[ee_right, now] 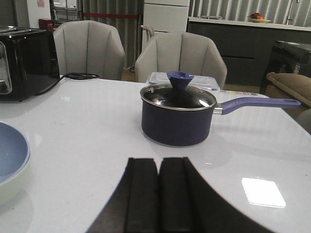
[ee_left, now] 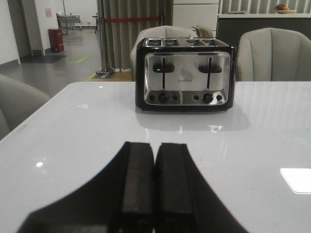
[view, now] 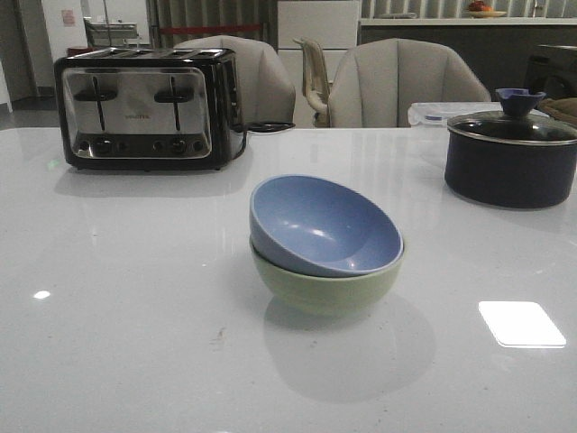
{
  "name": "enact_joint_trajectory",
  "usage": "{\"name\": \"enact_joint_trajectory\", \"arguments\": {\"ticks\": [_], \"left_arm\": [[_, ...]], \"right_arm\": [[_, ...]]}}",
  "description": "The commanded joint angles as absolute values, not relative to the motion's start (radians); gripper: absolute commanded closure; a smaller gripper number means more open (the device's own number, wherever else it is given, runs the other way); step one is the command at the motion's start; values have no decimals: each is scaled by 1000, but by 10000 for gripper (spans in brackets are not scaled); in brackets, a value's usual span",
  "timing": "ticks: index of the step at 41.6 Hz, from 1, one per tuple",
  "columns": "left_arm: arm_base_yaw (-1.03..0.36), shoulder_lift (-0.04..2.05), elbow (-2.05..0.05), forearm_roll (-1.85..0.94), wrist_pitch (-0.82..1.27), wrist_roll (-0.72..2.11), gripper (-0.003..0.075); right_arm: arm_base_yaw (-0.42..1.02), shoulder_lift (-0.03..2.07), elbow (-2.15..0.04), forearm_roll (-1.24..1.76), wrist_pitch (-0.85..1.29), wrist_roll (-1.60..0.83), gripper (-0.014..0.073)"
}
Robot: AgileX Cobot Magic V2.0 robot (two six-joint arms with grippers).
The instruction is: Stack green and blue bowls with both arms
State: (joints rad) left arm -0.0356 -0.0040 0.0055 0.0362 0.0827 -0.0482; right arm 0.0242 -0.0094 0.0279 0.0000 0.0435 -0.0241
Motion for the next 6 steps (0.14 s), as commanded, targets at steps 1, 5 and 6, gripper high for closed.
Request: {"name": "enact_joint_trajectory", "arguments": {"ticks": [1,5,6], "left_arm": [[-36,-25,25,29,-8,-56,617],[-36,-25,25,29,-8,-56,617],[-36,-25,25,29,-8,-56,617]], "right_arm": [[16,-31,28,-14,-50,-23,559],[17,-31,28,-14,-50,-23,559],[17,-31,28,-14,-50,-23,559]]}}
